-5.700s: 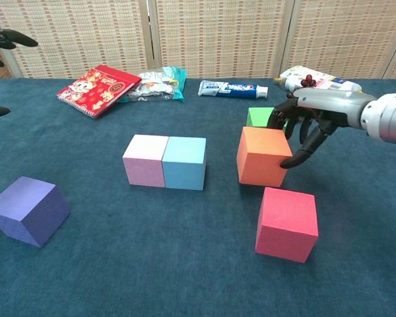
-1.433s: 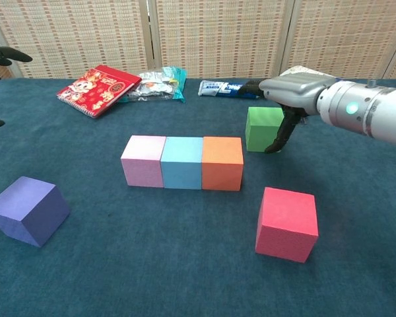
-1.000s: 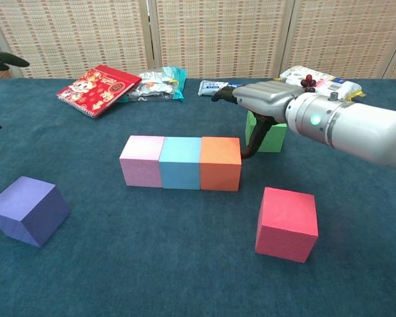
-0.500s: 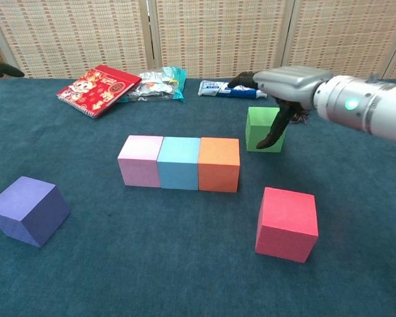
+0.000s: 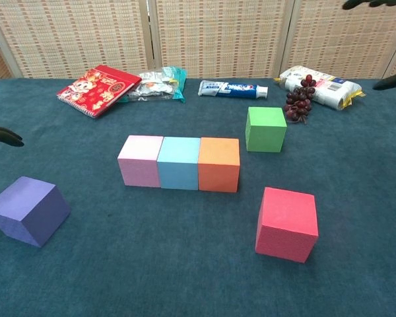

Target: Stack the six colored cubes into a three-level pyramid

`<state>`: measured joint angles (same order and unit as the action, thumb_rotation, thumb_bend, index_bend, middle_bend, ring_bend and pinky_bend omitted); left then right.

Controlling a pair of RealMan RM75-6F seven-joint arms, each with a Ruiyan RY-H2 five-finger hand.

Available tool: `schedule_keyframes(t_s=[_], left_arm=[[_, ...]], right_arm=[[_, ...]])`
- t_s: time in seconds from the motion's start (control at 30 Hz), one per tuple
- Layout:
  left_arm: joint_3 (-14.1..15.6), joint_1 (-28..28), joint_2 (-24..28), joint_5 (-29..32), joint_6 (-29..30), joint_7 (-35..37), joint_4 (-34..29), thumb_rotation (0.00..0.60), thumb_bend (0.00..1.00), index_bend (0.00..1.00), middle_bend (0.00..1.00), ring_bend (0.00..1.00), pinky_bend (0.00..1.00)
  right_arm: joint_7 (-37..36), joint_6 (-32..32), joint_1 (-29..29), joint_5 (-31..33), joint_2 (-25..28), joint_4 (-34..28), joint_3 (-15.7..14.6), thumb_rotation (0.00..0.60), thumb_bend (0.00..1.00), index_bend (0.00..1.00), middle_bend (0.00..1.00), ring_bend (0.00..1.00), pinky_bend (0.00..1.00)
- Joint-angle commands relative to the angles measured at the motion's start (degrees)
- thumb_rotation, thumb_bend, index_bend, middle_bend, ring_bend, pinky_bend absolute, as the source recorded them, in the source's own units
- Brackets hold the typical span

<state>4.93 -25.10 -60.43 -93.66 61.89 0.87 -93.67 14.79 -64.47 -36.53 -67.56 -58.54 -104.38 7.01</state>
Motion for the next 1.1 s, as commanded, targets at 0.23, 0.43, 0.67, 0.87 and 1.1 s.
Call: schedule_keyframes(t_s=[0.23,0.43,0.67,0.87,1.1], left_arm=[[0.44,-0.18,-3.85,0.56,-1.88,-5.76,1.26,0.6,0.33,0.08,0.01,0.0,0.14],[-0.46,-1.6,-6.52,1.44,-3.64,-4.54,4.32,0.6,0.33,0.07,0.0,0.0,0.14],[-0.86,-3.0,-8.52,2.22,-5.48,-3.27,6.35,0.6,0.33,0.1,0.04,0.01,0.17],[-1.09,-3.52,-10.28,1.91,-4.96,0.34,7.79,0.6,0.33,0.26,0.29,0.23,0.23],[-3.22,-4.4,-8.09,2.53,-2.5,10.53,5.77,0.6,0.33,0.46,0.54,0.44,0.28]], right_arm=[[-7.4,-4.95,7.45,-7.56,2.45,1.19,-3.58,0.6,0.16,0.0,0.0,0.0,0.0],[-8.4,-5.8,9.2,-9.09,1.57,2.38,-3.73,0.6,0.16,0.0,0.0,0.0,0.0],[-9.06,-6.26,10.52,-10.15,0.49,3.41,-3.5,0.6,0.16,0.0,0.0,0.0,0.0],[-9.57,-5.9,11.38,-9.92,-0.37,4.6,-3.2,0.6,0.16,0.0,0.0,0.0,0.0],[-11.08,-6.32,12.62,-10.44,-0.81,5.75,-2.88,0.6,0.16,0.0,0.0,0.0,0.0]])
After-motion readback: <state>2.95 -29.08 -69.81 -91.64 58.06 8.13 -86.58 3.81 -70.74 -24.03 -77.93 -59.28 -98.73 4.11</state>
